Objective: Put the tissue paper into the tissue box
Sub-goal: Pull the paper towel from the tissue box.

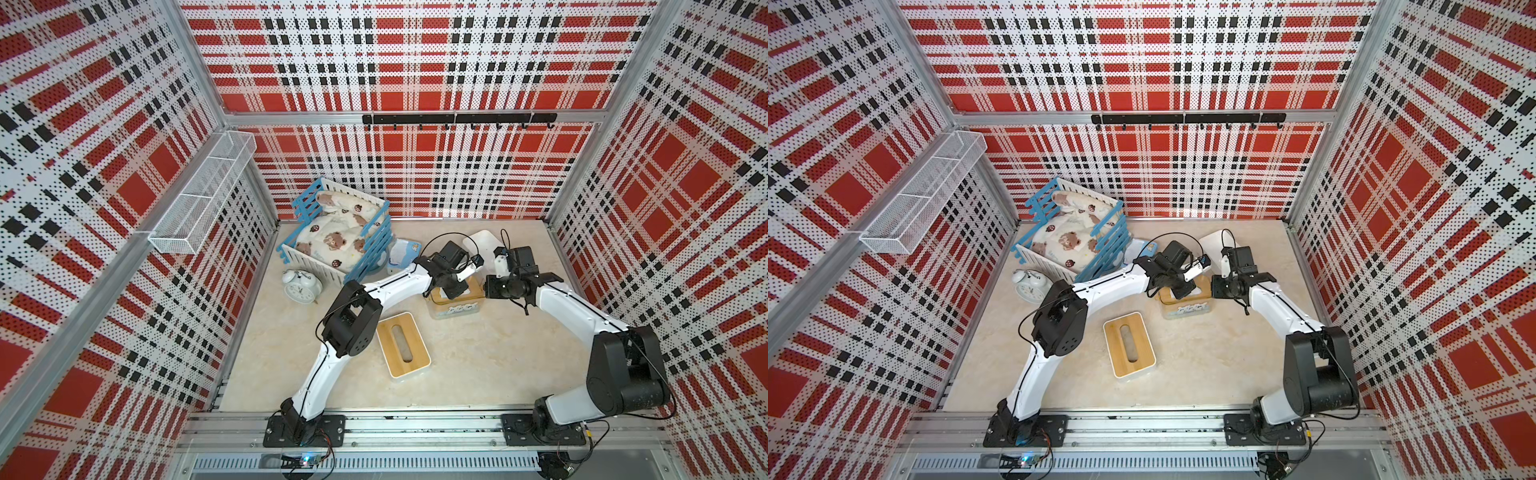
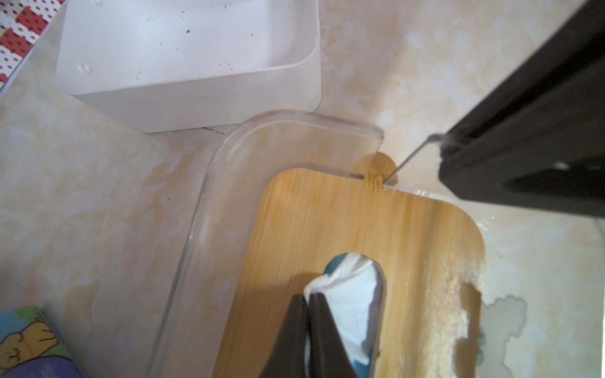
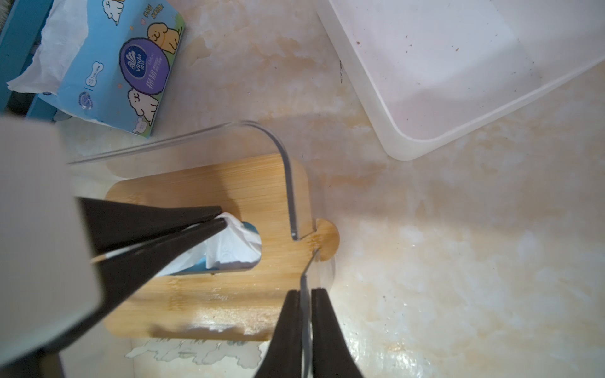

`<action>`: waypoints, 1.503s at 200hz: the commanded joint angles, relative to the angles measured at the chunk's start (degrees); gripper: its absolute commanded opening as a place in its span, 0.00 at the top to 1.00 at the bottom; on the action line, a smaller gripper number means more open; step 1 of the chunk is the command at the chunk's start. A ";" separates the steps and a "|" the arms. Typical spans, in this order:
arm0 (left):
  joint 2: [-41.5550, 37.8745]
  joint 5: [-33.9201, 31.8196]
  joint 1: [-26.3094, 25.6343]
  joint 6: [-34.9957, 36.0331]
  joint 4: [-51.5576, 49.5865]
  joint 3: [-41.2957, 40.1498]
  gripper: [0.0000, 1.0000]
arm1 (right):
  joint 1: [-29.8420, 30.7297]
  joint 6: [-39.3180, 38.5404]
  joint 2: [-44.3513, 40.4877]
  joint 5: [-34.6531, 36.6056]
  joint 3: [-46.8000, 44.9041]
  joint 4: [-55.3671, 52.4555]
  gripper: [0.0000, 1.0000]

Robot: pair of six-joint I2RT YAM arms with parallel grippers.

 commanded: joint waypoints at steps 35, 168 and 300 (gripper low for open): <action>0.12 1.33 3.10 -6.40 1.96 0.51 0.95 | 0.13 0.68 0.87 -1.32 0.51 -3.25 1.00; -9.25 1.40 1.54 -6.81 7.19 -9.62 0.54 | 0.13 0.51 0.70 -1.14 1.38 -3.94 1.00; -0.94 -4.46 -0.10 1.20 1.53 -0.87 0.46 | 0.13 0.68 0.16 -1.43 1.04 -3.82 1.00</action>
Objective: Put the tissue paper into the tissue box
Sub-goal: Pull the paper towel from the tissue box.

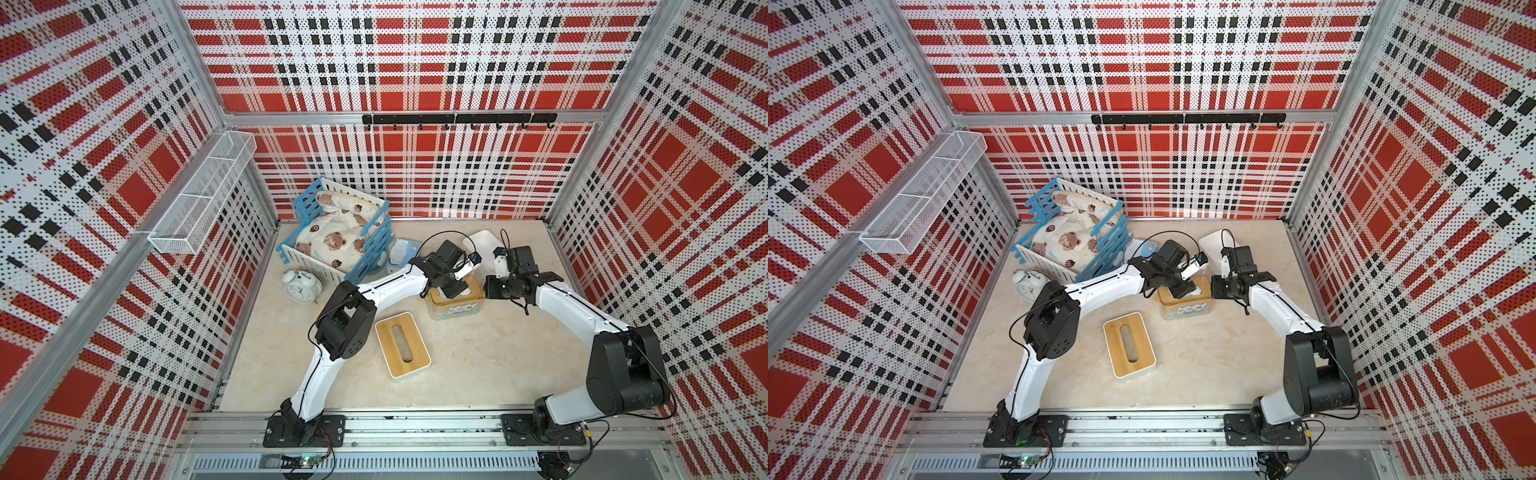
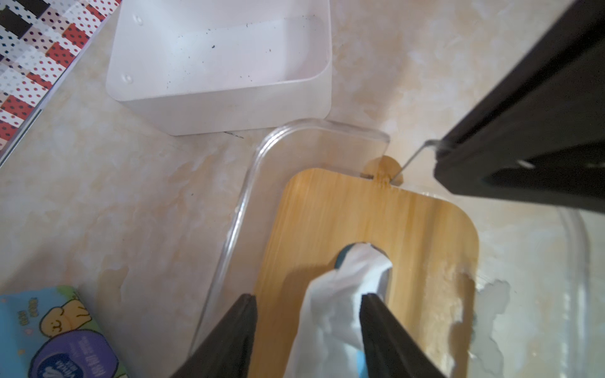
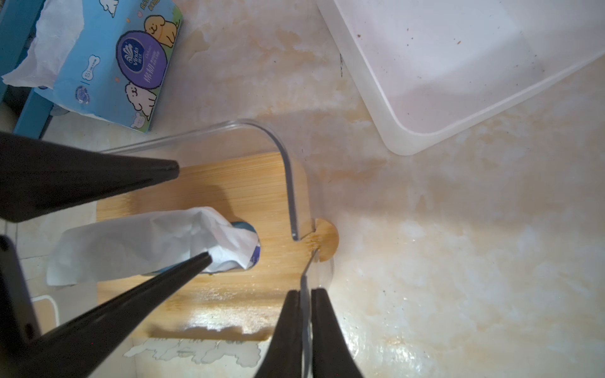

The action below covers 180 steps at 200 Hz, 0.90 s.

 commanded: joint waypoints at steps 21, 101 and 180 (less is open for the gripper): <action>2.46 -2.75 0.55 1.16 -1.36 3.45 0.49 | 0.13 0.73 0.13 -1.43 0.47 -2.31 1.00; 1.05 3.02 4.53 -9.65 2.82 4.12 0.64 | 0.11 0.99 0.15 -1.57 -0.13 -1.77 1.00; -5.50 8.36 3.81 -12.84 8.37 -2.50 0.49 | 0.13 1.21 0.54 -1.78 0.64 -1.79 1.00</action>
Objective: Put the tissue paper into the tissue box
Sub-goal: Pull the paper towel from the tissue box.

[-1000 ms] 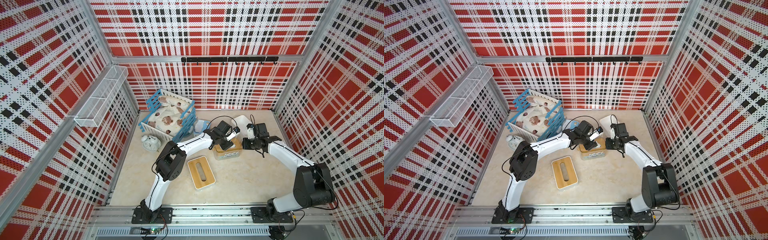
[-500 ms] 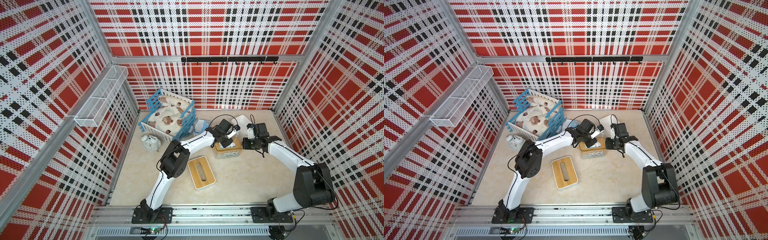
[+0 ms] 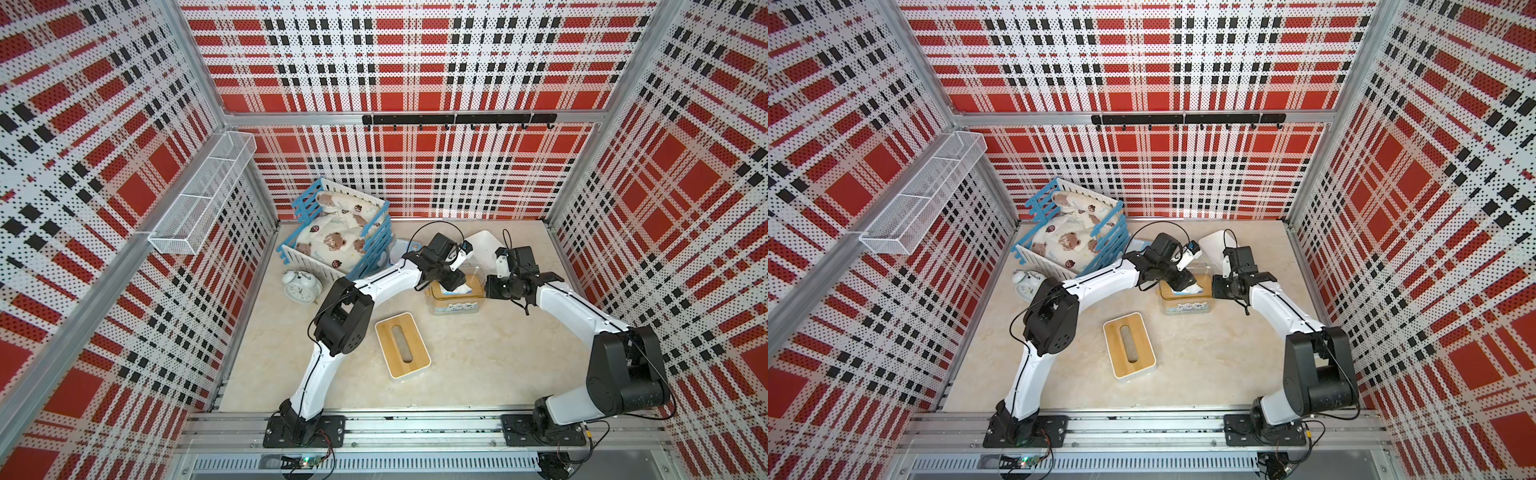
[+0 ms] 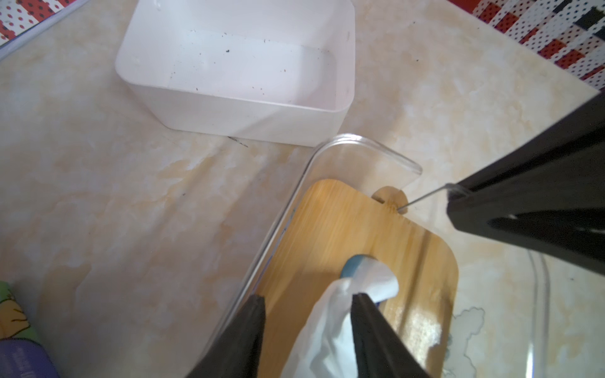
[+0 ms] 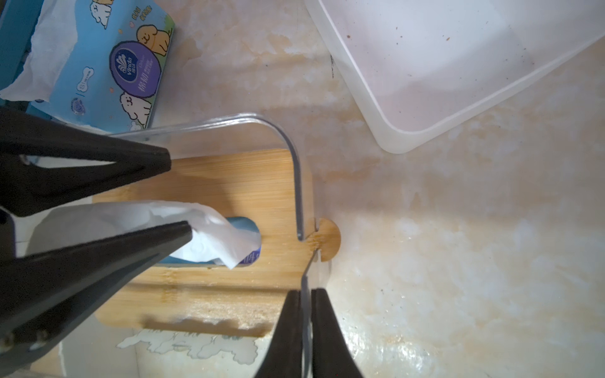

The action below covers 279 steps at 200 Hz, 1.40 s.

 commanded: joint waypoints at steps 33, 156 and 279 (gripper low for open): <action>-8.04 -4.32 -1.28 3.57 5.30 -6.08 0.47 | 0.15 0.13 0.38 -2.08 1.09 -2.19 1.00; -3.99 -19.11 -4.70 26.92 -9.73 -3.33 0.42 | 0.11 0.14 0.40 -2.70 0.29 -1.65 1.00; 1.76 -18.41 -4.45 22.86 -5.95 5.00 0.49 | 0.15 0.14 0.66 -3.49 -0.04 -0.97 1.00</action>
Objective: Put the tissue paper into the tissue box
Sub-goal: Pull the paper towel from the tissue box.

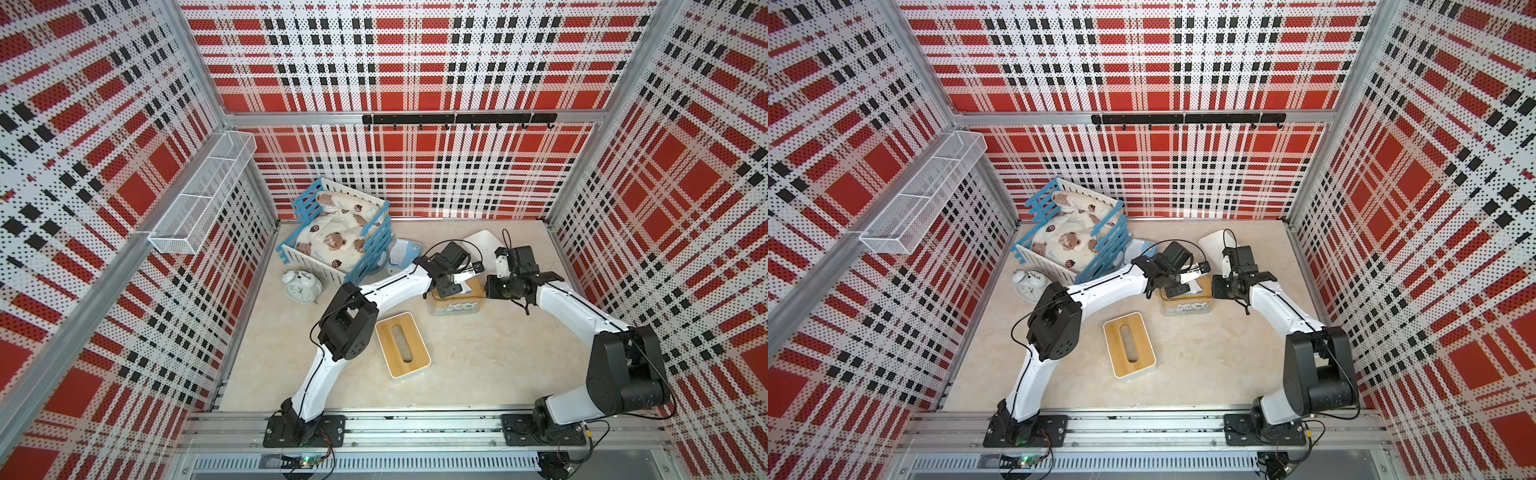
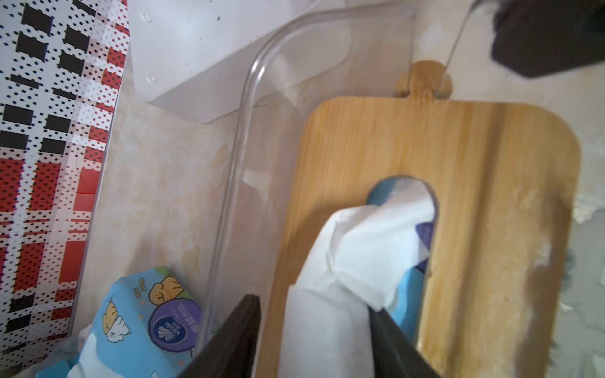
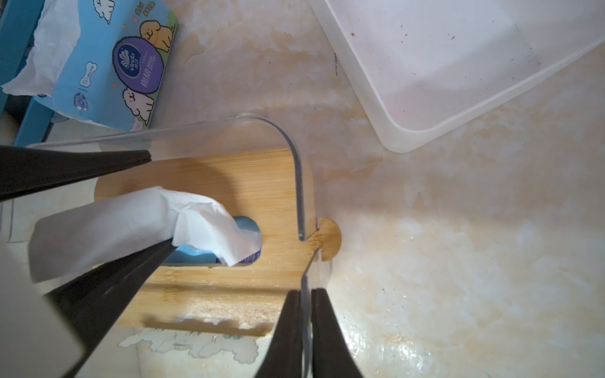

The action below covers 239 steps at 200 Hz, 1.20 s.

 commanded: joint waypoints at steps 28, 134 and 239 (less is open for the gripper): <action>0.65 4.39 1.34 -5.74 5.67 2.14 0.53 | 0.15 0.23 0.61 -2.94 -0.13 -0.64 1.00; -5.09 12.58 5.08 -14.30 13.27 -4.63 0.52 | 0.15 0.61 0.12 -2.50 0.41 -1.01 0.99; -10.09 18.81 5.39 -17.45 17.70 -10.52 0.51 | 0.10 1.39 -0.09 -3.02 1.02 -1.22 0.96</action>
